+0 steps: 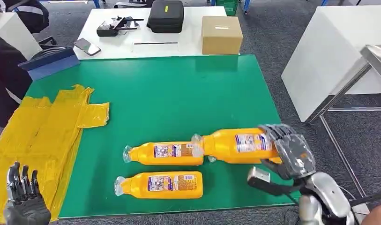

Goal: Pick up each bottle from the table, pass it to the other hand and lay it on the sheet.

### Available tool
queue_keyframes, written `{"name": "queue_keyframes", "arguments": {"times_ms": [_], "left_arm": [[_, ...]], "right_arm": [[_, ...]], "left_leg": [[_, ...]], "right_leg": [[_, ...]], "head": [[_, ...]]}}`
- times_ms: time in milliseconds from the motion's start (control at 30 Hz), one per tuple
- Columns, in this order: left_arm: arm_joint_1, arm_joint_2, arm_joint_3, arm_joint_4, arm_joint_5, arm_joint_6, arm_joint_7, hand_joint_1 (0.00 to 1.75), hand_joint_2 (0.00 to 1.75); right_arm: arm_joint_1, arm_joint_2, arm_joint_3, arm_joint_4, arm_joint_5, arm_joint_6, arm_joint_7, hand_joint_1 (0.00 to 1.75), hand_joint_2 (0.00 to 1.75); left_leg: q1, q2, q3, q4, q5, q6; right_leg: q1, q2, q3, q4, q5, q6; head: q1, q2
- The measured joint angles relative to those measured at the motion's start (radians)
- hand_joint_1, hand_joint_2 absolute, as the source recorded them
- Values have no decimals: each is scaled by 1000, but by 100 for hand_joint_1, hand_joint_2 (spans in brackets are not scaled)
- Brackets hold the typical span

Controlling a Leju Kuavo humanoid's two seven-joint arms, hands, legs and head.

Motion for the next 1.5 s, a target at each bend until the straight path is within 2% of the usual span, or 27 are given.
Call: {"name": "queue_keyframes", "arguments": {"times_ms": [133, 267, 433, 600, 767, 1133, 1333, 1500], "left_arm": [[-49, 6, -49, 11, 3, 15, 3, 0, 175], [-110, 36, -92, 49, 13, 25, 6, 0, 175], [-183, 90, -157, 127, 16, 37, 12, 0, 175], [-248, 129, -256, 206, 37, 51, 21, 0, 175], [-315, 151, -346, 283, 63, 71, 21, 0, 175], [-337, 175, -390, 334, 87, 62, 21, 0, 175], [-419, 176, -437, 417, 156, 42, 24, 0, 175], [-473, 173, -475, 481, 205, 23, 27, 0, 175]], "right_arm": [[-199, 27, 131, 164, -144, -48, 73, 175, 175], [-362, 40, 281, 356, -271, -102, 93, 175, 175], [-494, 76, 465, 582, -385, -222, 127, 175, 175], [-525, 109, 576, 676, -419, -258, 173, 175, 175], [-548, 135, 627, 728, -448, -281, 186, 175, 175], [-562, 146, 649, 778, -458, -296, 189, 175, 175], [-606, 200, 652, 883, -492, -358, 177, 175, 175], [-646, 241, 659, 970, -535, -365, 169, 175, 175]], "left_leg": [[1, -1, -2, 0, 5, -1], [3, -2, -3, 0, 8, -3], [3, -3, -4, 0, 8, -3], [3, -4, -7, 1, 8, -3], [2, -4, -10, 1, 9, -3], [1, -5, -10, 1, 9, -3], [2, -5, -10, 1, 10, -4], [2, -5, -11, 2, 10, -4]], "right_leg": [[0, 0, -2, 0, 3, -2], [0, -1, -3, 1, 6, -5], [0, -1, -5, 3, 6, -5], [0, -2, -8, 3, 6, -5], [0, -2, -8, 4, 6, -4], [0, -2, -11, 3, 6, -4], [0, -2, -11, 4, 6, -4], [0, -2, -12, 5, 6, -4]], "head": [[0, 0], [0, 0], [0, 0], [0, 0], [0, 0], [0, 0], [0, 0], [0, 0]]}}
